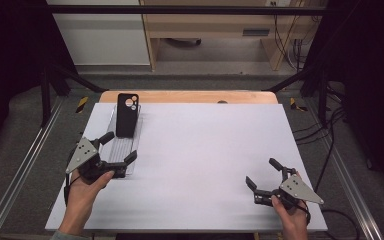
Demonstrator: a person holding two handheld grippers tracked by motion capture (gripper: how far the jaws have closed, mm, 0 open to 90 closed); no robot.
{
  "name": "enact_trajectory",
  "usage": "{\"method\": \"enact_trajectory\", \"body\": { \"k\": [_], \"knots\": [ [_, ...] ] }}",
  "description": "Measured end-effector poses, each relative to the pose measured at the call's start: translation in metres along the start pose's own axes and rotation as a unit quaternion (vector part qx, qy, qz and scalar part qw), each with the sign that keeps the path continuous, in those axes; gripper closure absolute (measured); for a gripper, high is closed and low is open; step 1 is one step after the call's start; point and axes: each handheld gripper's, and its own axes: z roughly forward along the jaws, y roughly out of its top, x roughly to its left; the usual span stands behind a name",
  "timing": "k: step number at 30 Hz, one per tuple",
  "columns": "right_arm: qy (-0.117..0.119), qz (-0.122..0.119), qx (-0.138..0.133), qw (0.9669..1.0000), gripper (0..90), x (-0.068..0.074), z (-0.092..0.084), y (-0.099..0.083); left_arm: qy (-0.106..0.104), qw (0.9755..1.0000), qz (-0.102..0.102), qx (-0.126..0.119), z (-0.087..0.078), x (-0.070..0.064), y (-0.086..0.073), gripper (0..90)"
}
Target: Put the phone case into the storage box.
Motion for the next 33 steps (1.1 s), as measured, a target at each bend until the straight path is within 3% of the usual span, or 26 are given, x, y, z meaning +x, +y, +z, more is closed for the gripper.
{"method": "enact_trajectory", "body": {
  "k": [11,17,33],
  "knots": [
    [0.0,-0.001,0.001,1.0,3.4,0.0,0.0,0.0,0.002,1.0,-0.004,-0.006,-0.008,0.003,-0.009,0.9],
    [0.0,-0.001,0.001,1.0,3.4,0.0,0.0,0.0,0.006,0.9999,0.006,-0.01,-0.014,0.005,-0.011,0.8],
    [0.001,-0.002,0.002,1.0,3.4,0.0,0.0,0.0,0.013,0.9996,0.01,-0.023,-0.028,0.01,-0.014,0.8]
  ]
}}
